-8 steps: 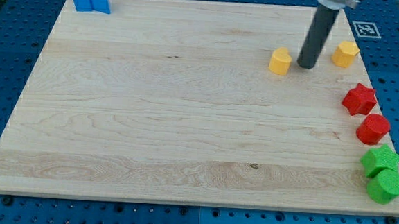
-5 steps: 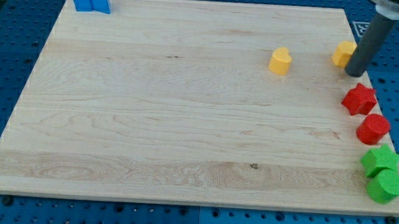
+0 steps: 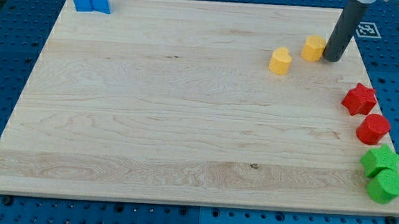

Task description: Move the yellow hexagon top right to the yellow heart

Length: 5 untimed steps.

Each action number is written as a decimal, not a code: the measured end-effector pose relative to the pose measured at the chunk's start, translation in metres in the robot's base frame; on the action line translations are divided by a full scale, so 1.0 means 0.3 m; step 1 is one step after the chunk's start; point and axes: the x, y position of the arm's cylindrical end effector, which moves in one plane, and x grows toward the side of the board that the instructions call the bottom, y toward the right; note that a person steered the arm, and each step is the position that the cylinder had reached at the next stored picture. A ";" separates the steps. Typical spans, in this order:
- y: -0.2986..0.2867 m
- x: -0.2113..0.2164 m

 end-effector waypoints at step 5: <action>-0.098 -0.013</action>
